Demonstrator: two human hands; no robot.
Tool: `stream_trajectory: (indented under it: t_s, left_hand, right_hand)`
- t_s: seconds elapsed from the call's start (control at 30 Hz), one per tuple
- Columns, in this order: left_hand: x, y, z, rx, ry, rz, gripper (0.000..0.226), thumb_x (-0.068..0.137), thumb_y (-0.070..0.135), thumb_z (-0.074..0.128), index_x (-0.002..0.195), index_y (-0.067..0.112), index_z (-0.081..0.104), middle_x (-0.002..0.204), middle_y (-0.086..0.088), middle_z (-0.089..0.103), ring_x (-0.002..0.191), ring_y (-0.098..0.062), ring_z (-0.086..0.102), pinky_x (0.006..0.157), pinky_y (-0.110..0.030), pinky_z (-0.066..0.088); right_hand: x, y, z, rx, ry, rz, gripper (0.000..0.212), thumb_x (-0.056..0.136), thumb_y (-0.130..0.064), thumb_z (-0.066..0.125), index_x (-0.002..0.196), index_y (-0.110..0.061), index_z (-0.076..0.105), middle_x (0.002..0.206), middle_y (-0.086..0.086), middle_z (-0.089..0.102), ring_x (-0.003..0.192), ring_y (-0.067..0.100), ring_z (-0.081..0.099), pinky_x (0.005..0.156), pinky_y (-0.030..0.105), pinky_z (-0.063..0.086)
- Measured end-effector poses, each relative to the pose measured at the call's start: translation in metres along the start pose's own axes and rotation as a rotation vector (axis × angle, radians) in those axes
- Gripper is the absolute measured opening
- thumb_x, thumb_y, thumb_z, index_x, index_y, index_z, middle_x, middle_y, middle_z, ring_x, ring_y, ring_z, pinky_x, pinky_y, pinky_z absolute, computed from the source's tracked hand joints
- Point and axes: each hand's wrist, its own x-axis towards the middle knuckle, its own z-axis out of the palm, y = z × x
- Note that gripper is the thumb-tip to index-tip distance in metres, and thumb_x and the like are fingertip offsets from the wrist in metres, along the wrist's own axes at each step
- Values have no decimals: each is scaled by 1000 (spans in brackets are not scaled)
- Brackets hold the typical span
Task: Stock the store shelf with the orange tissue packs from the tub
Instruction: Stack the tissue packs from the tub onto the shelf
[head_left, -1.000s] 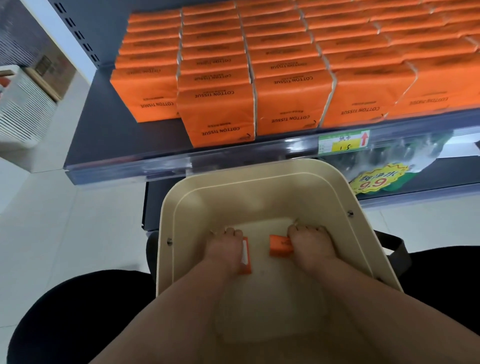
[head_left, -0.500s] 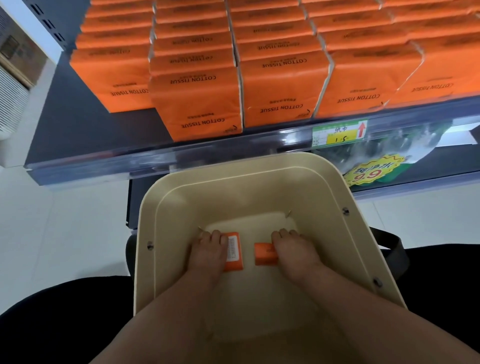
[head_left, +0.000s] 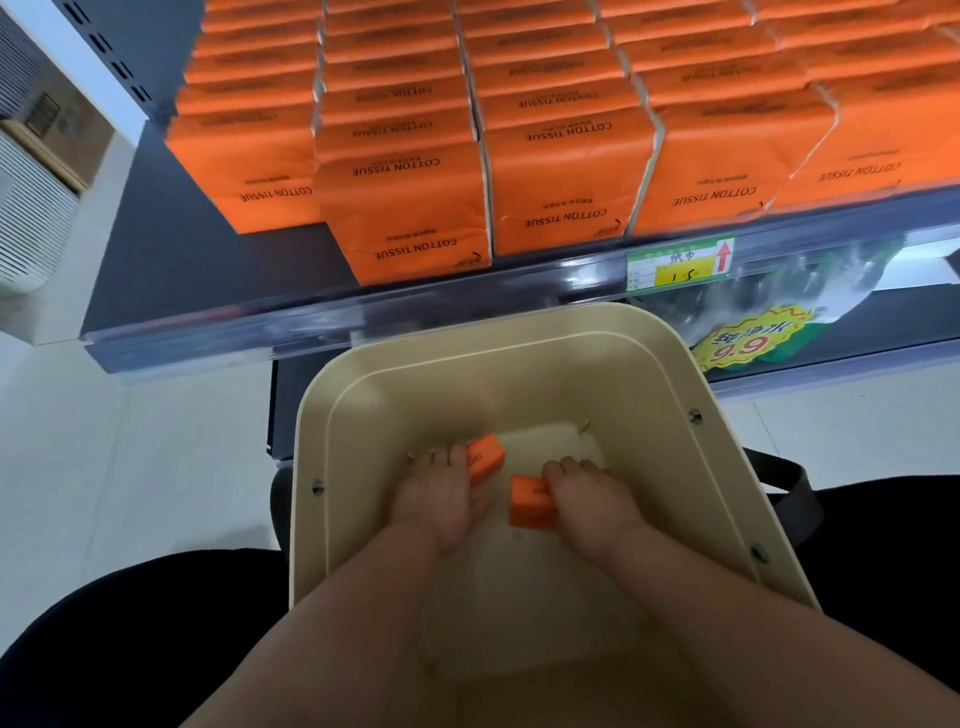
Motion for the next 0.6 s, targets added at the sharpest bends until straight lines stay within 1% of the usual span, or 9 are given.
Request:
stream_trajectory:
  t_s: [0.1,0.13,0.23,0.33,0.47,0.53,0.6]
  left_hand:
    - [-3,2,-3,103,11,-3,44,93,15,43,136,12,33,133,-10,46,124,-27,44,102,-36,39]
    - [-5,2,-6,110,-2,-18,42,92,11,43,133,11,35,133,-10,47,124,-28,45,101,-36,40]
    - [-14,5,-20,93,-18,-57,36,91,13,48,127,11,40,128,-12,52,119,-29,51,97,-36,42]
    - [-25,9,-39,24,7,-61,29,92,18,49,119,12,41,120,-13,58,110,-31,59,88,-38,47]
    - [-45,13,-75,-54,130,-52,32,86,24,57,112,12,43,110,-13,61,103,-33,61,81,-40,48]
    - [-58,11,-98,-76,222,-54,36,85,26,59,114,12,44,111,-12,61,103,-32,60,81,-40,48]
    - [-72,9,-123,-87,309,-45,34,84,23,56,115,12,45,112,-12,60,103,-31,58,82,-40,47]
  right_hand:
    - [0,1,-4,15,0,-7,39,85,-10,52,122,-16,43,123,7,51,115,28,50,90,34,42]
    - [-1,1,-7,8,5,-11,39,85,-10,52,122,-16,44,123,7,51,115,28,50,90,34,42]
    - [-6,-2,-20,-25,58,-29,35,86,-10,49,121,-16,46,123,7,51,116,27,49,91,34,43]
    - [-16,-7,-36,-18,121,-19,32,88,-9,45,120,-16,48,123,7,51,116,27,51,90,34,45]
    - [-35,-12,-63,-51,251,-37,33,84,-11,51,116,-19,49,119,4,52,113,25,51,86,34,44]
    - [-50,-16,-82,-65,320,-43,35,81,-12,54,115,-18,48,118,4,51,113,26,49,85,34,43]
    - [-64,-20,-102,-46,386,-51,38,81,-11,54,118,-18,47,119,5,51,112,26,49,82,35,44]
